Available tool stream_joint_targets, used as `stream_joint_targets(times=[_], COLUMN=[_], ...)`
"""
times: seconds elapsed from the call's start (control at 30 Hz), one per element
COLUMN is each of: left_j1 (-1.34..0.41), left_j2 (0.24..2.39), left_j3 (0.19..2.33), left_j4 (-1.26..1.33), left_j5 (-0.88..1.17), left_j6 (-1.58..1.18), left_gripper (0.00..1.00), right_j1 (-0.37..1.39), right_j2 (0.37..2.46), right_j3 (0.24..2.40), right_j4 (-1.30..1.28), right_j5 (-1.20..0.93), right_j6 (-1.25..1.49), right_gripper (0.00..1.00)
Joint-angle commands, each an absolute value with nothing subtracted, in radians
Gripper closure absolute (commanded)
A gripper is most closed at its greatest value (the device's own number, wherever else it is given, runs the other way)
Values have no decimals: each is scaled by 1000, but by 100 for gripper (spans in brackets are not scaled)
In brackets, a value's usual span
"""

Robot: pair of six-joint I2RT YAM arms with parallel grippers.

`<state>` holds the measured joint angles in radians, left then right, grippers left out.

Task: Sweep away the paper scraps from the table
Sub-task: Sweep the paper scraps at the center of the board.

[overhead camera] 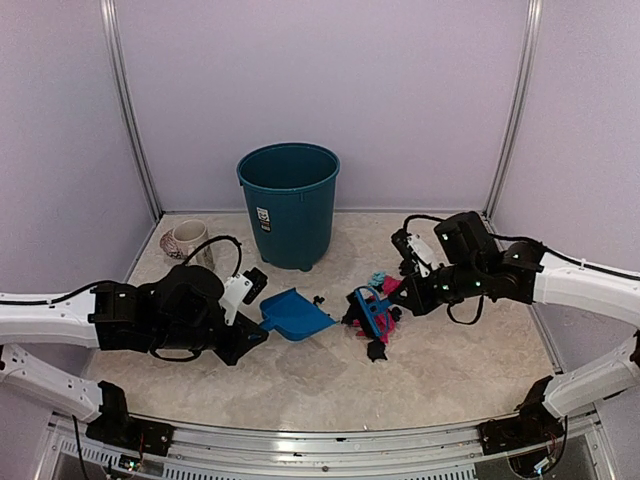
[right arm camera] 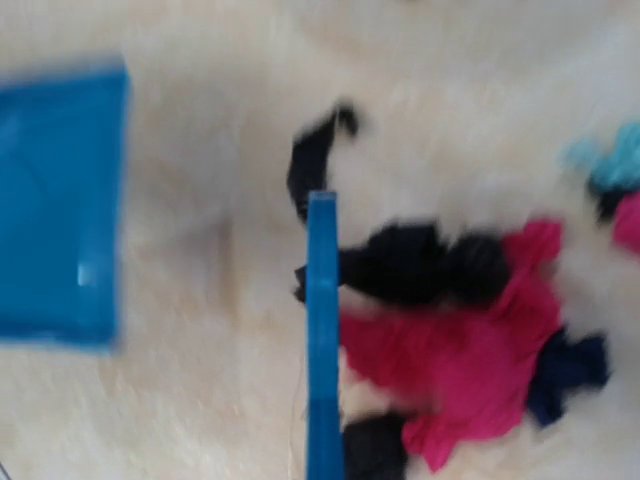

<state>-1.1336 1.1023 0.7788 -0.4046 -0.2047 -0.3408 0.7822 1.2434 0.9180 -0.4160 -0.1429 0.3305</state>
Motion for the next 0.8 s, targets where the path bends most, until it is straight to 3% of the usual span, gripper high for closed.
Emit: stream_joint_targets(times=[0.0,0.4,0.77], left_j1=[-1150,-1151,-1155], left_j2=[1141,1107,1036], left_j3=[768,783,772], left_j4=[-438,-509,-528], left_j5=[-216,-302,-334], left_j6=[-385,-439,-475], left_gripper=[100,100,100], right_j1=[772,777,790], right_j2=[1173,1361,1656], right_j3=[975,939,978], right_j4=[-439,12,221], right_j5=[-80,-240,-199], right_j6=[323,543,740], right_gripper=[100,100,100])
